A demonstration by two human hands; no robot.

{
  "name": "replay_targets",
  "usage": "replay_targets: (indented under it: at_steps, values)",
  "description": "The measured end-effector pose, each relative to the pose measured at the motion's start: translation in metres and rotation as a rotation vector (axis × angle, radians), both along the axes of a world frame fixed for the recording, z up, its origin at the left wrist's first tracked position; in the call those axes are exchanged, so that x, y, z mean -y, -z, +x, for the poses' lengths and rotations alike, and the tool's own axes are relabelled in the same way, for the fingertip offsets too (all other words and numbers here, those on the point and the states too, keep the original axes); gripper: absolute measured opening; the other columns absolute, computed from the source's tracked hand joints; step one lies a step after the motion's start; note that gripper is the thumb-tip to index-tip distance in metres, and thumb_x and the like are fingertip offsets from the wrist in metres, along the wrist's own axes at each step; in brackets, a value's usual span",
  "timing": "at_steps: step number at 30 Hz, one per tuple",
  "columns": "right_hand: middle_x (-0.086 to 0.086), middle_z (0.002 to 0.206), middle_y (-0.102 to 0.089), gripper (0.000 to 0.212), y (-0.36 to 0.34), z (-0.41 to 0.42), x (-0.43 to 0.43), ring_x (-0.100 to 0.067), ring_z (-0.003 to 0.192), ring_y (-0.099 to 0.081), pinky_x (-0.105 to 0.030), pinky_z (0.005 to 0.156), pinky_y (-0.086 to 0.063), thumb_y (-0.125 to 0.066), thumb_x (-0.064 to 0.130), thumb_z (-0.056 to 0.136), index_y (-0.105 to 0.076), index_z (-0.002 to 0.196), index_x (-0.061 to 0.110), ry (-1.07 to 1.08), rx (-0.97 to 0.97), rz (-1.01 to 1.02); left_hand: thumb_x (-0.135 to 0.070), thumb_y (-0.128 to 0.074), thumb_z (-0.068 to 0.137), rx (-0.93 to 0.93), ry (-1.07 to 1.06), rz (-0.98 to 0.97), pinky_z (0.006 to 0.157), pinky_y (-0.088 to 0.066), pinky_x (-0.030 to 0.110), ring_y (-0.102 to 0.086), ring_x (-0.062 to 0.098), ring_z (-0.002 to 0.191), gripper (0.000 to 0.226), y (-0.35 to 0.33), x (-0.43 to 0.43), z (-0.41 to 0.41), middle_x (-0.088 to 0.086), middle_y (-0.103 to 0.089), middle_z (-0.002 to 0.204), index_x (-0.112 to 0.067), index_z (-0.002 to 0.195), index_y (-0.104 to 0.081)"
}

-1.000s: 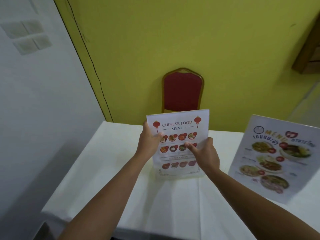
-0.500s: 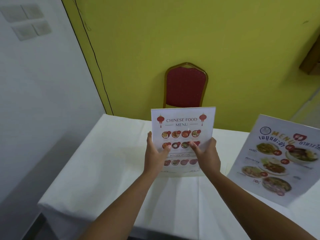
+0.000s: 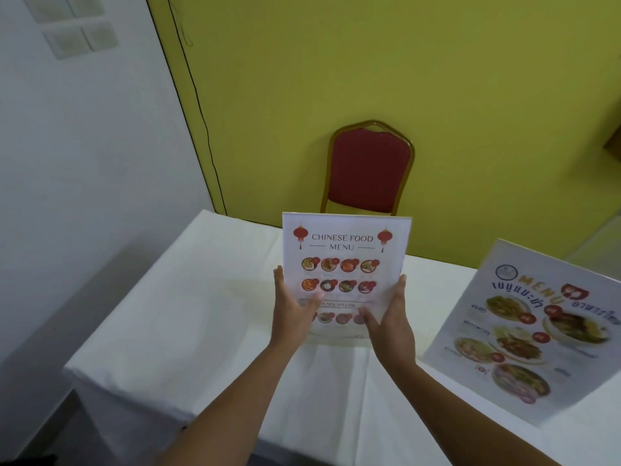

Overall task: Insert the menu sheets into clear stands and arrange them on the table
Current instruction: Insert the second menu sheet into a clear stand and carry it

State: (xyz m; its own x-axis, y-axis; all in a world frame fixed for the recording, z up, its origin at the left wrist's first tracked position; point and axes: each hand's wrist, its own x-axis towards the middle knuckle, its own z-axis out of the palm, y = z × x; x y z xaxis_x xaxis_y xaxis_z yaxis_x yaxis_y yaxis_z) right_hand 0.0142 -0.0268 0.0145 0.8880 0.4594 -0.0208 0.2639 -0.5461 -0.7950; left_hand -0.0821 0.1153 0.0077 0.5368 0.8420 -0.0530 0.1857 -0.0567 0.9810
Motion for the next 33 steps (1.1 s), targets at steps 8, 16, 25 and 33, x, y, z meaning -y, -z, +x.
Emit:
replay_targets:
  at_steps: [8,16,25,33]
  values:
    - [0.007,0.134,-0.054,0.084,0.008,0.006,0.001,-0.026,0.107,-0.064,-0.048,0.084,-0.054,-0.063,0.031,0.09,-0.003,0.15,0.032,0.006,0.002,0.02,-0.02,-0.075,0.083,0.043,-0.026,0.014,0.071,-0.061,0.024,-0.066,0.005,0.102,0.072,-0.002,0.002,-0.002,-0.01,-0.061,0.122,-0.029,0.14,-0.032]
    - [0.006,0.133,-0.056,0.079,-0.01,0.015,-0.04,-0.021,0.096,-0.065,-0.035,0.068,-0.054,-0.06,0.029,0.092,-0.007,0.15,0.031,-0.135,0.068,0.044,-0.021,-0.076,0.082,0.082,-0.153,0.011,0.078,-0.062,0.029,-0.066,0.013,0.108,0.073,-0.013,-0.025,-0.013,-0.007,-0.061,0.126,-0.026,0.141,-0.033]
    - [0.006,0.131,-0.057,0.081,-0.032,0.007,-0.156,0.001,0.071,-0.061,-0.029,0.063,-0.047,-0.06,0.021,0.092,-0.007,0.153,0.024,-0.295,0.065,0.109,-0.019,-0.07,0.087,0.066,-0.297,0.066,0.077,-0.061,0.03,-0.065,0.017,0.109,0.065,-0.034,-0.119,-0.04,-0.004,-0.06,0.126,-0.02,0.14,-0.033]
    - [-0.002,0.138,-0.054,0.084,-0.035,-0.005,-0.283,-0.027,0.1,-0.065,-0.038,0.075,-0.049,-0.059,0.013,0.091,-0.004,0.153,0.025,-0.368,0.04,0.078,-0.017,-0.065,0.091,0.036,-0.389,0.066,0.072,-0.06,0.026,-0.064,0.019,0.11,0.053,-0.034,-0.224,-0.064,-0.001,-0.059,0.128,-0.022,0.134,-0.035]
